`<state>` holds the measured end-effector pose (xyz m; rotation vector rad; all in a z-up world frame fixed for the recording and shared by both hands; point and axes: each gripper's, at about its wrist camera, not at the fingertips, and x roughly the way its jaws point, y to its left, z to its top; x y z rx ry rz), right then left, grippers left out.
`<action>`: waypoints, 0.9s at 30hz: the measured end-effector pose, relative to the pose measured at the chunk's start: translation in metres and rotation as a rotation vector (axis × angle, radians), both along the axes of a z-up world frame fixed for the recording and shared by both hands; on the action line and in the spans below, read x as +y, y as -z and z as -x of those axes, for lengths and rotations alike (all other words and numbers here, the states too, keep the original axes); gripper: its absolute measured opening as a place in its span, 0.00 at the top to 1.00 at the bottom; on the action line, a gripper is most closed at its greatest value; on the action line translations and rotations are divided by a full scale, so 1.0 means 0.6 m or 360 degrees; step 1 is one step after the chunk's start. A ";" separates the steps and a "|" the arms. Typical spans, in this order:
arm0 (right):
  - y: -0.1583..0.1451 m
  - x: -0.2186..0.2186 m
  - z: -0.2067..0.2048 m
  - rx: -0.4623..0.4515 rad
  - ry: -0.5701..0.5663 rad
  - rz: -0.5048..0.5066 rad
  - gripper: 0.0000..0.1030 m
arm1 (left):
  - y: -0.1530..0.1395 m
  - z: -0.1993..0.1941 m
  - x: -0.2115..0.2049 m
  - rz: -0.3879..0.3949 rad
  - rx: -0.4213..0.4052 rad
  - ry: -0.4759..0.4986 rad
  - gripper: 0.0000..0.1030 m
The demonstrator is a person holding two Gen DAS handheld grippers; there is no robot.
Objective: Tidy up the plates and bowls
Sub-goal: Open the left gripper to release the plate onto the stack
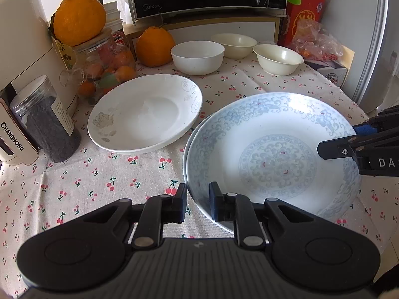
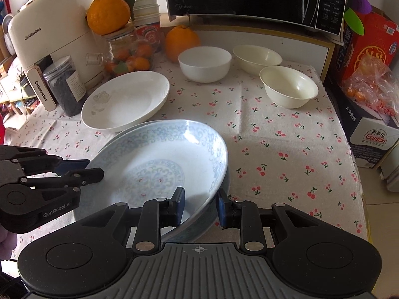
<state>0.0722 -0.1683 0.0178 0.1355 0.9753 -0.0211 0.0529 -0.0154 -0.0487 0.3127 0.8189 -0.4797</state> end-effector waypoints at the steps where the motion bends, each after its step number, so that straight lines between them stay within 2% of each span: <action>1: 0.001 0.004 0.001 0.0003 -0.0011 0.0027 0.74 | 0.000 0.000 0.000 -0.0002 -0.0001 0.0000 0.84; 18: 0.004 0.011 0.000 0.0061 -0.0057 0.0064 0.74 | 0.001 -0.002 0.001 -0.0004 0.0000 -0.0004 0.85; 27: 0.010 0.017 -0.001 0.0146 -0.0099 0.0103 0.74 | 0.000 -0.005 0.002 0.0008 0.0017 -0.0016 0.85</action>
